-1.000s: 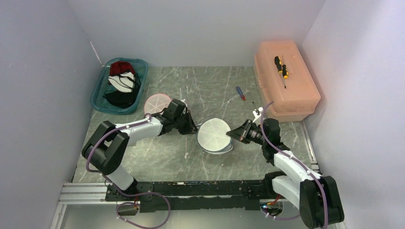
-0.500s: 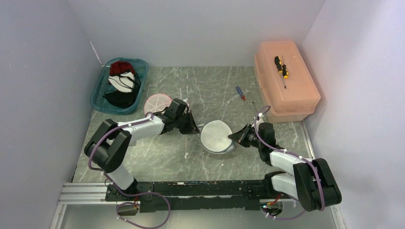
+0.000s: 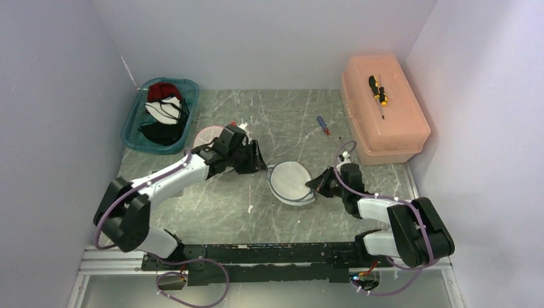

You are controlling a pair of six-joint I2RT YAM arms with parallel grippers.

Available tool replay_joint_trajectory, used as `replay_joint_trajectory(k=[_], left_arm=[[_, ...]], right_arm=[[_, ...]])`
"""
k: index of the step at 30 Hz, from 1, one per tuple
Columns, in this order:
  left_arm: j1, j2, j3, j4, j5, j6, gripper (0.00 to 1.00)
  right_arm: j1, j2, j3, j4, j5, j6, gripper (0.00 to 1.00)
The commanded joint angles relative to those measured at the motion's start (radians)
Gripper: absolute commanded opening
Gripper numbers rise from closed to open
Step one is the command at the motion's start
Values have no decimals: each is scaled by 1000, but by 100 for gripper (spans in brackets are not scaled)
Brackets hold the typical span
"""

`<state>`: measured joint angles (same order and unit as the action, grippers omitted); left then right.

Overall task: Unzip the laundry bag and remove the bra
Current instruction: Close the laundry bag at the center of the board, then adjust the laundry bag at the center of the board.

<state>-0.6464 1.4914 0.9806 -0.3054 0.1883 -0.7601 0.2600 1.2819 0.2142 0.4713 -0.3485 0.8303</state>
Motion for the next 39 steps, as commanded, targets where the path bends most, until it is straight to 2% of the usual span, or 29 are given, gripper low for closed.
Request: replay_joint_trajectory(k=[1, 4, 8, 13, 18, 20, 26, 29, 31, 33, 37, 39], left_arm=[[-45, -90, 77, 29, 4, 40, 52], [-115, -24, 127, 79, 48, 47, 50], [-194, 129, 221, 65, 59, 61, 40], [-203, 217, 172, 106, -8, 26, 35], [-196, 295, 168, 63, -84, 46, 31], [-195, 308, 153, 75, -82, 36, 31], [-195, 317, 143, 94, -76, 27, 30], [-195, 315, 141, 98, -76, 27, 30], [-195, 311, 135, 105, -72, 23, 30], [-196, 306, 124, 122, -69, 21, 30], [-196, 286, 94, 156, -63, 21, 31], [-196, 276, 81, 168, -64, 18, 31]], right_arm=[[22, 8, 30, -16, 77, -46, 0], [37, -10, 30, -32, 102, -64, 0], [62, -48, 34, -68, 133, -88, 0], [94, -102, 35, -114, 157, -107, 0], [112, -155, 28, -157, 156, -105, 1], [111, -194, 28, -191, 152, -105, 11], [111, -332, 118, -392, 67, -168, 58], [111, -403, 197, -535, 50, -204, 66], [112, -452, 241, -591, 41, -216, 67], [111, -482, 258, -555, -22, -204, 63], [111, -392, 262, -414, -187, -133, 33], [112, -330, 243, -357, -202, -104, 25]])
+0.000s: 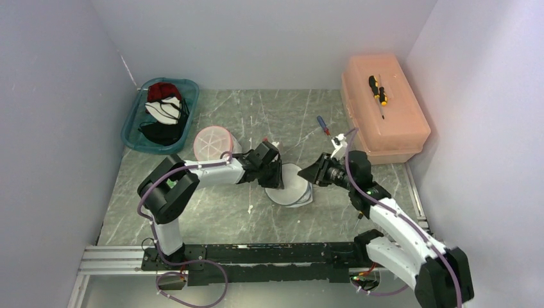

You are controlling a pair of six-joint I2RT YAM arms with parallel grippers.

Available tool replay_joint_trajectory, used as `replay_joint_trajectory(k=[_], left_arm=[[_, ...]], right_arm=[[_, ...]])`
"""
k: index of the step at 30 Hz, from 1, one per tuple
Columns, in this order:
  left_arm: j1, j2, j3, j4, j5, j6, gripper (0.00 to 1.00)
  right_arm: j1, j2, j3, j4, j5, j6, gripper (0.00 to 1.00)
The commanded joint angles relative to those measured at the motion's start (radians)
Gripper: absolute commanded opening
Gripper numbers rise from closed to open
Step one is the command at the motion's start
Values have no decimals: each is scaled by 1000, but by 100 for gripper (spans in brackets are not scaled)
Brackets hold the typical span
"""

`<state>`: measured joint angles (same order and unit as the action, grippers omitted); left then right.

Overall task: Unzip the laundry bag and remove the bra
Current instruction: Adjust the laundry bag at the center of the board.

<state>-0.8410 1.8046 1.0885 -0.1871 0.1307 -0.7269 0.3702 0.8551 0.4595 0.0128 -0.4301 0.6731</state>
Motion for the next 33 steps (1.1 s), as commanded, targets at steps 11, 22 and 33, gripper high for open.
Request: replay_joint_trajectory(k=[11, 22, 33], left_arm=[[-3, -49, -98, 156, 37, -41, 32], [-2, -34, -123, 181, 52, -44, 33], [-3, -93, -117, 155, 45, -33, 39]], right_arm=[[7, 302, -145, 212, -2, 36, 24], [6, 358, -220, 230, 168, 46, 22], [9, 35, -114, -73, 193, 22, 65]])
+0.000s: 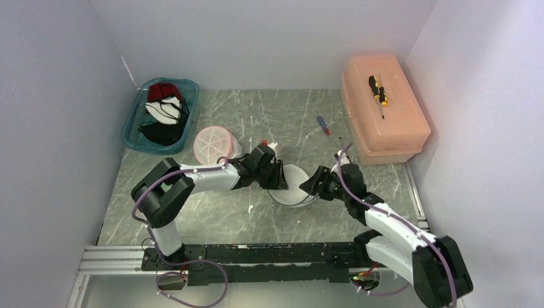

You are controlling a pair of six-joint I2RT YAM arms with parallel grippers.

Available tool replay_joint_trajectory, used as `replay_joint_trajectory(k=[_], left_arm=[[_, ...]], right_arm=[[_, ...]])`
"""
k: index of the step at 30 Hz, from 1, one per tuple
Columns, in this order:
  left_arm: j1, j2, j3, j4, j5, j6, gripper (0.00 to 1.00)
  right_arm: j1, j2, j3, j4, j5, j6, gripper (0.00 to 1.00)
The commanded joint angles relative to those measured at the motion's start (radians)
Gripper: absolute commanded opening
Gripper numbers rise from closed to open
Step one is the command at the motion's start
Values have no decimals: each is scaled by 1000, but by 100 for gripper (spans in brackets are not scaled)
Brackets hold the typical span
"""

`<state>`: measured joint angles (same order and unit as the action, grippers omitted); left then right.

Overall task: Unzip the laundry bag and remove the bra
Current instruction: Adjust the laundry bag at the center of the board, then pick up the laundry bag at the center of the board.

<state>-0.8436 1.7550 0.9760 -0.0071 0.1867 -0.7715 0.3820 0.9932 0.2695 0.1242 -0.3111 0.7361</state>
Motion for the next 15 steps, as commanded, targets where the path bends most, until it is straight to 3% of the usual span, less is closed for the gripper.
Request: replay_joint_trajectory(k=[1, 8, 15], left_arm=[[0, -45, -4, -28, -9, 13, 39], [0, -70, -19, -22, -14, 15, 41], [-3, -67, -19, -11, -5, 21, 41]], right_arm=[[-4, -132, 94, -223, 86, -47, 67], [-23, -243, 107, -362, 156, -20, 74], [-31, -91, 50, -155, -8, 85, 75]])
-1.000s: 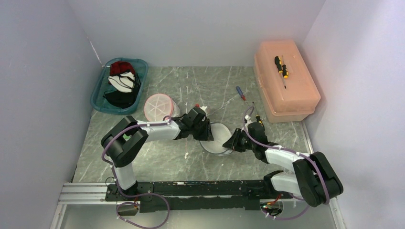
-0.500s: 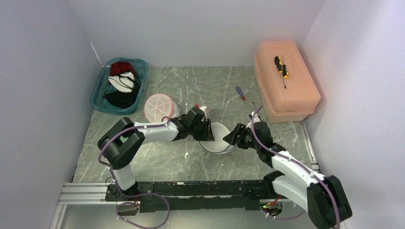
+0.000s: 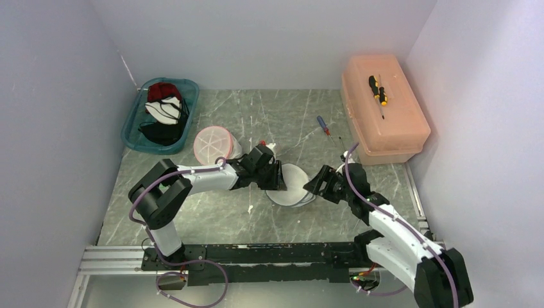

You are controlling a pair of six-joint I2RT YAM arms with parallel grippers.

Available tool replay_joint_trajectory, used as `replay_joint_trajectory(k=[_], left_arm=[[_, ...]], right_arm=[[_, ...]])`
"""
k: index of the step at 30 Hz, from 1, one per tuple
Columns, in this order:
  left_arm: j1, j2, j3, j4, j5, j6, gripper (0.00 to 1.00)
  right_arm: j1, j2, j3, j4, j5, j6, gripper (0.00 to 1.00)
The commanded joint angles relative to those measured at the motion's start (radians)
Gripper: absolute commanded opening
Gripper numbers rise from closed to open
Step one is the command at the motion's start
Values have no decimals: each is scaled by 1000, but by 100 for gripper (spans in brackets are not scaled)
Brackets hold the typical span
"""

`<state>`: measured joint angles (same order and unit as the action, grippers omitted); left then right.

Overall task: Unzip the laundry bag and remove the bra
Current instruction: Pick up the laundry bag at the center of the board.

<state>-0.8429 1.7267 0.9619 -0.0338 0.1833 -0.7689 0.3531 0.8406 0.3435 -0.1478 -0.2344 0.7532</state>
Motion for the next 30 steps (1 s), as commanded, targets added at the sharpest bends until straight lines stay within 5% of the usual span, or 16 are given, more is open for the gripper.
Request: replay_joint_trajectory(k=[1, 9, 20, 26, 30], left_arm=[[-5, -36, -5, 19, 0, 18, 41], [-21, 10, 7, 60, 22, 16, 41], [-29, 19, 5, 76, 40, 10, 41], [-30, -103, 6, 0, 13, 11, 44], [-30, -270, 44, -151, -62, 47, 50]], right_arm=[[-3, 84, -26, 140, -98, 77, 75], [0, 253, -4, 209, -119, 84, 70], [0, 262, -41, 248, -81, 80, 25], [0, 159, 1, 170, -61, 29, 0], [-5, 85, 90, 74, -55, -12, 0]])
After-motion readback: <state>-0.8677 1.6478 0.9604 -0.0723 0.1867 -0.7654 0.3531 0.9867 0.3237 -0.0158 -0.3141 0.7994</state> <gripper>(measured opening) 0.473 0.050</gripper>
